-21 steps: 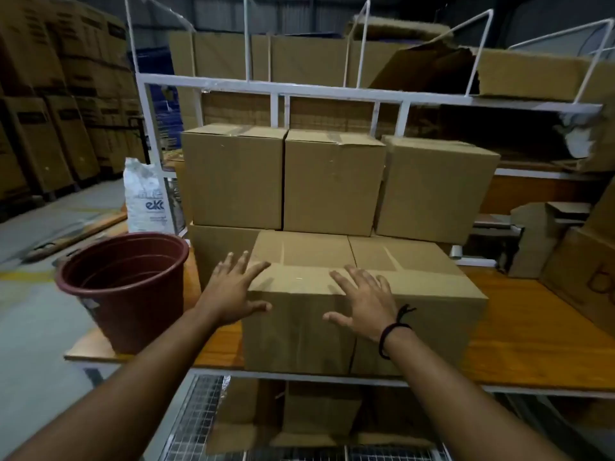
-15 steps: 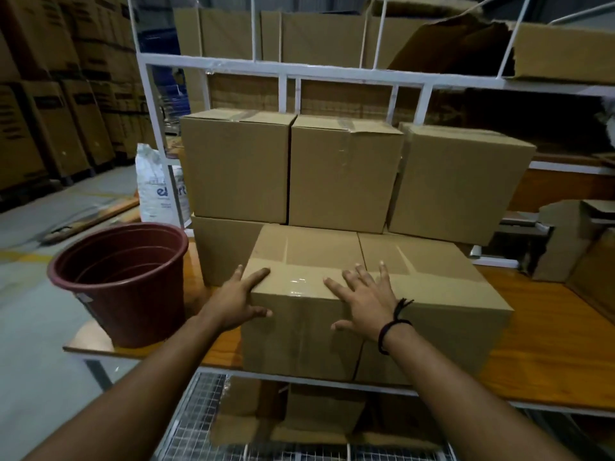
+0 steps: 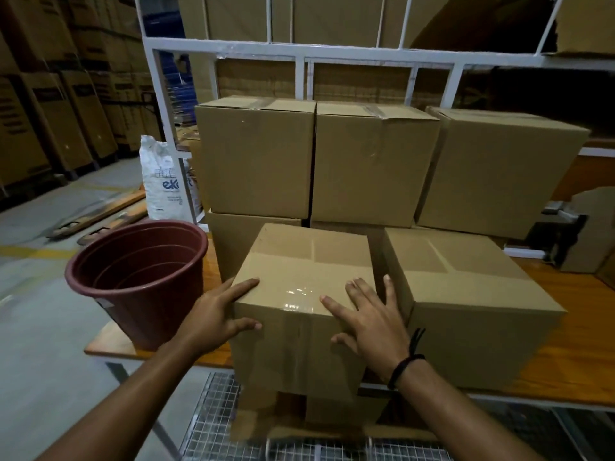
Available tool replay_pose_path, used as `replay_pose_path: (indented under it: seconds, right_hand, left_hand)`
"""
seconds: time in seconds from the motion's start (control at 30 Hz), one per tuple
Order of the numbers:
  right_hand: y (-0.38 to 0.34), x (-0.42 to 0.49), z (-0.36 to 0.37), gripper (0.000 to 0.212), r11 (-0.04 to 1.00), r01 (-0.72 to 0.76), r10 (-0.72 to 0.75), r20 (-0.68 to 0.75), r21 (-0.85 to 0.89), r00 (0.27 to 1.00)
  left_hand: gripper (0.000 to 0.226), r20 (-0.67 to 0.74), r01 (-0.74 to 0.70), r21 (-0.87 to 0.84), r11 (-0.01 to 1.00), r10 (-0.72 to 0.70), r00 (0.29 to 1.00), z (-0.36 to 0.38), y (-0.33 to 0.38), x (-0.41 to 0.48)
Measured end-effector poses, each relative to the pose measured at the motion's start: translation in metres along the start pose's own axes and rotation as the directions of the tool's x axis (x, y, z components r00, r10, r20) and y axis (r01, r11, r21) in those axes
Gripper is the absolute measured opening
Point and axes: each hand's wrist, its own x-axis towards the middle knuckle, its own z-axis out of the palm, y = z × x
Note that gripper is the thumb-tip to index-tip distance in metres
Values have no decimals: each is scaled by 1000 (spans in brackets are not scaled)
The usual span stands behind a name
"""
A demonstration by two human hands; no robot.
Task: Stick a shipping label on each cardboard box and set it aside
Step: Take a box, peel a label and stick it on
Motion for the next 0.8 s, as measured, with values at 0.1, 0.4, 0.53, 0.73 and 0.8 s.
replay_pose_path:
  seconds: [0.1, 0.4, 0.53, 0.73, 0.8]
  right_hand:
    - [-17, -7, -2, 83, 999, -30, 27, 62, 40, 998]
    - [23, 34, -43, 67, 571, -577, 409, 407, 584, 817]
    - [27, 56, -36, 80, 353, -671, 377, 557, 652, 740]
    - [22, 46, -25, 87, 319, -616, 416, 478, 720, 774]
    - [19, 35, -28, 87, 343, -586, 435, 428, 734, 792]
  left_hand:
    - [93, 19, -14, -10, 1000, 14, 1000, -5, -13, -17]
    - [72, 244, 298, -552, 779, -191, 951, -32, 4, 30]
    - [81, 330, 366, -389, 845, -244, 912, -33, 12, 70]
    - [95, 353, 379, -340, 860, -257, 900, -16, 5, 66]
    - [100, 302, 350, -406, 844, -238, 923, -13, 3, 57]
